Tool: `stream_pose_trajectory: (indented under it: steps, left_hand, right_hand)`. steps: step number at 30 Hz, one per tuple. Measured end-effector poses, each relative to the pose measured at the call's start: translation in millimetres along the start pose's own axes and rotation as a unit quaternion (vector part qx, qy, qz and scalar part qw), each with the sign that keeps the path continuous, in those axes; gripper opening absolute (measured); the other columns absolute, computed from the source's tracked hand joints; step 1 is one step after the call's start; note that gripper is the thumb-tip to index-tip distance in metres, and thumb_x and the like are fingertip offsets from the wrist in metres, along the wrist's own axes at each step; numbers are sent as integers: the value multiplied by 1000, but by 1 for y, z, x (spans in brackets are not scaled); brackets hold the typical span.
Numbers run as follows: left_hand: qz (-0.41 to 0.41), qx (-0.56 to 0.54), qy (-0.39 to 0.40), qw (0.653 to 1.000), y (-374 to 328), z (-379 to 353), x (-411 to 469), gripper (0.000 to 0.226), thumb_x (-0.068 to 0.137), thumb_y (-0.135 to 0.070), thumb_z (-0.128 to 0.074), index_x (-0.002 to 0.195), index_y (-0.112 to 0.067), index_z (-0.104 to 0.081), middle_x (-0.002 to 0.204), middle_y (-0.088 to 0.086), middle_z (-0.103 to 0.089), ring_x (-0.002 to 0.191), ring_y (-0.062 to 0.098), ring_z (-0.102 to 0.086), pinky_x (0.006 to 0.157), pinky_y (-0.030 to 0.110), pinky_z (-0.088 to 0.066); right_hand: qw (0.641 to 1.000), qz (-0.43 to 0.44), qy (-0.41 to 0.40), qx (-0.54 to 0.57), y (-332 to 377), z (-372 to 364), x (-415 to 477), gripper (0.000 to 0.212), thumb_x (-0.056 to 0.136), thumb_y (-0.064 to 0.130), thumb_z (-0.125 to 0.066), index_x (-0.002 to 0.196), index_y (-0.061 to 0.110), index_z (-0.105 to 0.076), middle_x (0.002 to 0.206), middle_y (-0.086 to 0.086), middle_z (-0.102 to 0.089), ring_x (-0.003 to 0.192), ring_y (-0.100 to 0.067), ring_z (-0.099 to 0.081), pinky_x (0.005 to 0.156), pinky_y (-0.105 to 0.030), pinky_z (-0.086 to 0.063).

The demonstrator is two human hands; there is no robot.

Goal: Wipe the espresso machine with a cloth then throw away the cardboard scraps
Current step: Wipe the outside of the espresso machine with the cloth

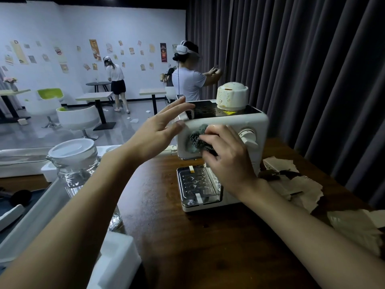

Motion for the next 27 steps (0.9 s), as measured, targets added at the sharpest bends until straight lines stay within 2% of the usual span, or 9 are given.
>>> stream_pose_trajectory:
  steps: [2, 3, 6, 8, 11, 14, 18, 23, 27]
  left_hand:
    - [-10, 8, 2, 1000, -1, 0, -1, 40, 103, -33, -51, 142, -42, -48, 162, -18, -27, 139, -17, -25, 109, 8, -28]
    - [-13, 9, 2, 1000, -1, -1, -1, 40, 102, -33, -52, 141, -42, -47, 161, -18, -27, 136, -21, -25, 105, 4, -29]
    - [-17, 10, -3, 1000, 0, -2, -1, 41, 102, -31, -54, 140, -42, -48, 160, -19, -28, 135, -21, -27, 110, 15, -36]
    - [-19, 8, -8, 1000, -1, -3, -1, 41, 102, -28, -55, 140, -41, -49, 160, -18, -30, 138, -17, -28, 114, 26, -39]
    - [-22, 8, -14, 1000, -2, -2, -1, 41, 101, -27, -57, 139, -39, -50, 160, -16, -31, 141, -9, -31, 115, 33, -40]
    - [-21, 10, -12, 1000, -3, -1, 0, 41, 100, -27, -58, 140, -37, -50, 160, -15, -32, 143, -4, -32, 115, 35, -40]
    - [-20, 7, -13, 1000, -5, -2, -1, 41, 101, -25, -57, 140, -37, -50, 160, -14, -32, 144, 0, -32, 116, 37, -39]
    - [-14, 2, -16, 1000, -5, -2, -1, 41, 101, -22, -56, 141, -32, -51, 160, -12, -33, 144, -1, -32, 116, 36, -40]
    - [-14, 13, -20, 1000, -6, -3, -1, 41, 102, -22, -55, 140, -33, -50, 160, -13, -33, 143, -2, -31, 115, 35, -40]
  right_hand:
    - [1000, 11, 27, 0, 2, -7, -9, 25, 75, -4, -72, 100, -3, -69, 100, -15, -64, 90, -31, -60, 79, -44, -51]
    - [999, 8, 38, 7, 2, -10, -13, 27, 74, -5, -73, 101, -3, -69, 100, -15, -64, 90, -30, -60, 80, -42, -51]
    - [998, 1, 54, 22, 2, -11, -16, 29, 72, -7, -75, 100, -3, -69, 98, -14, -63, 90, -28, -58, 82, -36, -50]
    - [997, 11, 69, 16, 1, -8, -12, 27, 73, -8, -73, 100, -3, -69, 97, -14, -63, 90, -29, -58, 81, -38, -50]
    - [999, 1, 52, 15, -4, 5, -1, 27, 74, -8, -70, 100, -4, -68, 99, -14, -62, 92, -29, -58, 82, -39, -49]
    - [999, -42, 6, 26, -9, 16, 10, 31, 71, -10, -71, 101, -3, -69, 101, -13, -63, 95, -26, -60, 86, -33, -48]
    - [998, -63, -2, 26, -11, 16, 8, 31, 70, -10, -71, 100, -2, -70, 100, -12, -64, 95, -26, -62, 86, -30, -48]
    - [999, -28, 33, 4, -12, 6, -9, 28, 70, -10, -74, 97, -3, -70, 94, -13, -64, 87, -29, -61, 79, -39, -52]
    - [997, -12, 75, -3, -12, 0, -22, 30, 69, -11, -74, 98, -3, -69, 94, -13, -63, 86, -30, -60, 80, -37, -50]
Point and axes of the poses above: each hand's wrist, its own x-axis towards the middle knuckle, its own z-axis out of the back of the hand, y = z × x, the point moved 6 cm from there along x, towards the middle knuckle
